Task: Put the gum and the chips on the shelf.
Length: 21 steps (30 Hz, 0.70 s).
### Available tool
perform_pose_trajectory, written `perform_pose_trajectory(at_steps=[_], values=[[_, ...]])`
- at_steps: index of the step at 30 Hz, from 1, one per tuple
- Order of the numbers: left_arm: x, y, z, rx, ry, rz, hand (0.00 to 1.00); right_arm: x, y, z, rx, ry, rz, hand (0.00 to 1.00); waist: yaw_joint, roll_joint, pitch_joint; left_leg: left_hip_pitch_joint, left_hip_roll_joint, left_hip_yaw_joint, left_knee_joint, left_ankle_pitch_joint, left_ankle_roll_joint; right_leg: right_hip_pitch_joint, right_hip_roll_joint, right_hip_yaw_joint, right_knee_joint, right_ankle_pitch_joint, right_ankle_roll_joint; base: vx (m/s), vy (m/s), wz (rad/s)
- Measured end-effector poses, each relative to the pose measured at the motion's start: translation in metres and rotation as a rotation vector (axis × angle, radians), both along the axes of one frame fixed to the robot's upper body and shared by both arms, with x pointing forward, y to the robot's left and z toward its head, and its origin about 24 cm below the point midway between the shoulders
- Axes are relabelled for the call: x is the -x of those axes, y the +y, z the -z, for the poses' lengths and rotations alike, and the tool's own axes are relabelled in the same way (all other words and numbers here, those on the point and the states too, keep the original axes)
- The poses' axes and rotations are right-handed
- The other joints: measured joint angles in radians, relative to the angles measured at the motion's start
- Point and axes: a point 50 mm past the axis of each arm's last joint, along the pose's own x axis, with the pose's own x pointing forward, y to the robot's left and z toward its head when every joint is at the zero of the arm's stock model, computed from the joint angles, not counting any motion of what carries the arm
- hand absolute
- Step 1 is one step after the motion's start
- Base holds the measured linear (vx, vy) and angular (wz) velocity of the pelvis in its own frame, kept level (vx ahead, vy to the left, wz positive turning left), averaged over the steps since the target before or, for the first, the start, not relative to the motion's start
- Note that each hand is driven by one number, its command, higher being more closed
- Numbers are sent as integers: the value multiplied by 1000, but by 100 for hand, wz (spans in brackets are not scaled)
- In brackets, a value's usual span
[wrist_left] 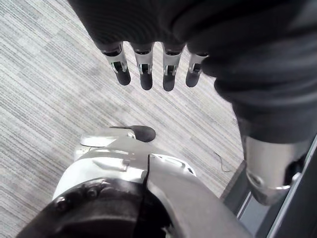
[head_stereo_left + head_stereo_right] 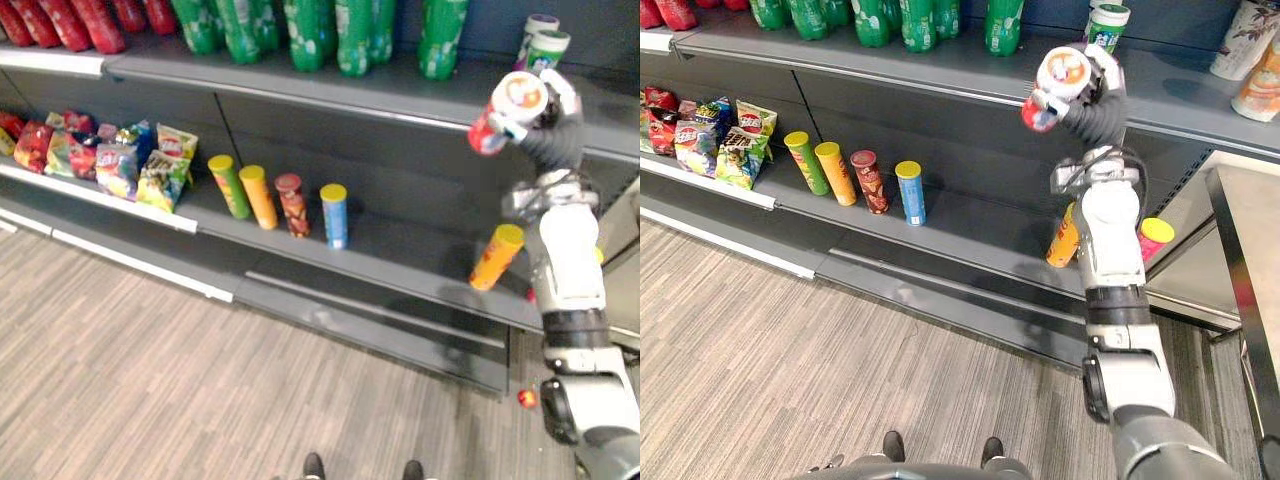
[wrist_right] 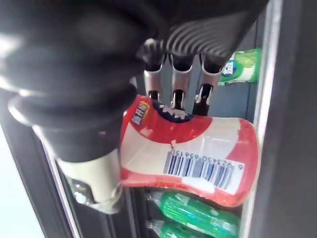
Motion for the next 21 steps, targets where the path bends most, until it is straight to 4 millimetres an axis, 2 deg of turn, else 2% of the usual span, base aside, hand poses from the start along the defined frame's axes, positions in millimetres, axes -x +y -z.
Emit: perform_pose_trajectory(at_steps=[8,14,21], values=[[-1,0,0,9,-13,-36,0,-19,-19,-53,-34,-19,104,100,3,-8,1,-20,9,-3,0,6,0,-13,12,-2,-9,8,-6,2,-2,0],[-6,0,-1,9,-24,-35,0,-31,-25,-60,-110,34,122,100,3,-17,2,-27,18,-4,0,11,-4,-19,20,-1,-11,10,-10,0,0,0],[-17,1,-2,6,-51,-29,0,-41,-32,-53,-140,117,128,100,3,-33,11,-37,26,-2,0,17,-8,-33,29,0,-11,14,-15,0,-7,-2]])
